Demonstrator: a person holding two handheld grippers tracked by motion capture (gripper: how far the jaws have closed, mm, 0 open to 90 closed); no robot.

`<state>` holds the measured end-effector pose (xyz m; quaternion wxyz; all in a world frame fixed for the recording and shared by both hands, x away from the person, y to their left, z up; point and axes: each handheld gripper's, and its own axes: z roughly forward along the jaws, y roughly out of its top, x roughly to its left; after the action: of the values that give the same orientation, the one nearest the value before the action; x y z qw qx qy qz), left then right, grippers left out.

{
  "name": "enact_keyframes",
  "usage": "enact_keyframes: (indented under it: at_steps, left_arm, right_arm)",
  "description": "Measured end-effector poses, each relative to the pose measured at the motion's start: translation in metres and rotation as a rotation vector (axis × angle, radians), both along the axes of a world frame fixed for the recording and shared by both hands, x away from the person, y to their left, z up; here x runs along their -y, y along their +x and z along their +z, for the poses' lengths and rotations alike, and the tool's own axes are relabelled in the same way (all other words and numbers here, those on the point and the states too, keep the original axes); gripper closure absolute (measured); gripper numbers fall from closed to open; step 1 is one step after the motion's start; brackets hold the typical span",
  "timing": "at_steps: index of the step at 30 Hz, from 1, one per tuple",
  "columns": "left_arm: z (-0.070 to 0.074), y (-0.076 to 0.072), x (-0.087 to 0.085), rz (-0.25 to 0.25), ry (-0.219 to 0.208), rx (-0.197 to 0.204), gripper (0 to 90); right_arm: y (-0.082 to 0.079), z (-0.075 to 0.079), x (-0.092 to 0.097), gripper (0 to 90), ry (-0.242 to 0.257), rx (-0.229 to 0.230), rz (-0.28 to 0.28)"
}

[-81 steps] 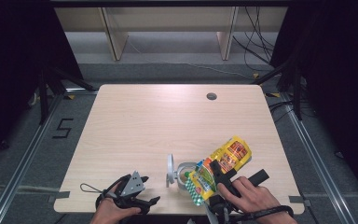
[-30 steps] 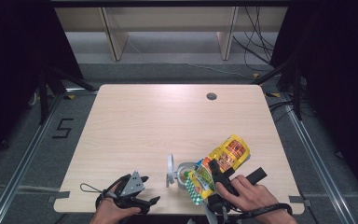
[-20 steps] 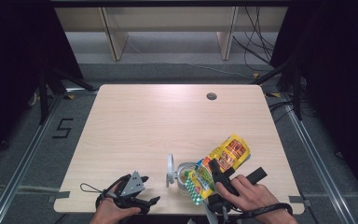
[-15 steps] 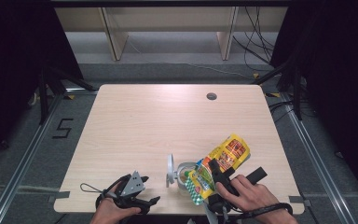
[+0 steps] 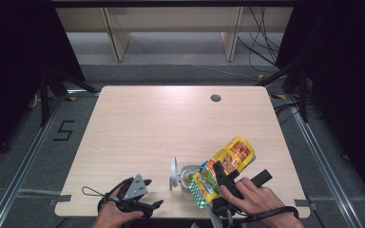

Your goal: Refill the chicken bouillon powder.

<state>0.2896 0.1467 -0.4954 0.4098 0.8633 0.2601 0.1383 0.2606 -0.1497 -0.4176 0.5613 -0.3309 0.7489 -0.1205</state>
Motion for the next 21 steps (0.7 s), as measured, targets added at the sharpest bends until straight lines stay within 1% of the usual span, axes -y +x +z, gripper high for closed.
enact_keyframes:
  at_steps: [1, 2, 3, 4, 5, 6, 7, 8, 9, 10, 11, 12, 13, 14, 15, 16, 17, 18, 19, 20, 21]
  left_arm:
    - [0.0001, 0.0003, -0.0003, 0.001, 0.007, 0.003, 21.5]
    - [0.0001, 0.0003, -0.0003, 0.001, 0.007, 0.003, 21.4]
    - [-0.0001, -0.0003, 0.0002, -0.002, -0.007, -0.004, 21.5]
    - [0.0001, -0.0004, 0.0002, 0.002, -0.001, -0.004, 21.4]
    - [0.0005, -0.0004, 0.0001, -0.002, 0.003, -0.003, 21.5]
    - [0.0003, -0.0003, 0.0003, -0.002, 0.001, -0.002, 21.5]
    - [0.0004, -0.0004, 0.0002, -0.002, 0.002, -0.002, 21.4]
    - [0.0004, -0.0004, 0.0002, -0.002, 0.002, -0.002, 21.5]
    - [0.0006, 0.0003, -0.0006, 0.002, 0.015, 0.002, 21.4]
    - [0.0004, 0.0003, -0.0004, 0.004, 0.011, 0.002, 21.5]
    - [0.0006, 0.0003, -0.0006, 0.001, 0.015, 0.002, 21.4]
    - [0.0004, -0.0002, -0.0002, -0.001, 0.005, -0.003, 21.4]
    - [0.0003, -0.0004, 0.0, -0.002, 0.001, -0.006, 21.5]
    - [0.0002, -0.0004, 0.0002, -0.001, -0.001, -0.006, 21.5]
    - [0.0004, -0.0003, 0.0, 0.0, 0.003, -0.003, 21.5]
    - [0.0004, -0.0004, 0.0001, -0.002, 0.001, -0.005, 21.5]
    - [0.0002, -0.0004, 0.0003, 0.004, -0.003, -0.004, 21.4]
    - [0.0003, -0.0004, 0.0001, 0.0, -0.001, -0.005, 21.4]
    - [0.0004, -0.0003, 0.0, 0.001, 0.003, -0.003, 21.5]
    - [0.0005, -0.0005, 0.0002, -0.002, 0.001, -0.005, 21.4]
    - [0.0003, -0.0005, 0.0004, 0.001, -0.002, -0.006, 21.4]
  right_arm:
    - [0.0002, -0.0007, 0.0008, 63.0, 0.011, -0.018, -0.013]
    - [0.0002, -0.0007, 0.0008, 63.0, 0.011, -0.018, -0.013]
    - [-0.0001, 0.0003, -0.0001, 63.0, -0.001, 0.001, 0.004]
    - [-0.0002, 0.0003, -0.0001, 63.0, 0.0, 0.003, 0.004]
    - [0.0, 0.0007, -0.0005, 63.0, -0.004, -0.01, -0.003]
    - [-0.0002, 0.0006, -0.0006, 63.0, -0.002, 0.004, 0.004]
    - [0.0003, 0.0007, -0.0014, 63.0, -0.008, 0.003, 0.013]
    - [0.0012, 0.0022, -0.0027, 63.0, -0.034, -0.011, 0.008]
    - [0.0004, 0.0009, -0.0027, 63.1, -0.015, -0.013, -0.012]
    - [0.0007, 0.0002, -0.0028, 63.1, -0.003, -0.017, -0.011]
    - [0.0005, -0.001, -0.0022, 63.1, 0.016, -0.006, -0.002]
    - [0.0007, -0.0004, -0.0026, 63.1, 0.013, -0.021, -0.012]
    - [0.0003, -0.0008, -0.0021, 63.1, 0.02, -0.004, -0.003]
    - [0.0002, -0.0008, -0.002, 63.1, 0.021, -0.002, -0.002]
    - [0.0006, -0.0001, -0.0024, 63.1, 0.012, -0.019, -0.011]
    - [-0.0002, -0.0006, -0.0018, 63.1, 0.021, -0.005, -0.006]
    - [0.0011, 0.0018, -0.0026, 63.1, -0.021, 0.003, 0.016]
    - [0.0012, 0.003, -0.0029, 63.1, -0.041, 0.01, 0.018]
    - [0.0012, 0.0035, -0.003, 63.1, -0.049, 0.013, 0.016]
    - [0.0012, 0.0032, -0.0027, 63.1, -0.042, 0.01, 0.015]
    - [0.0014, 0.0037, -0.0026, 63.1, -0.047, -0.015, 0.004]
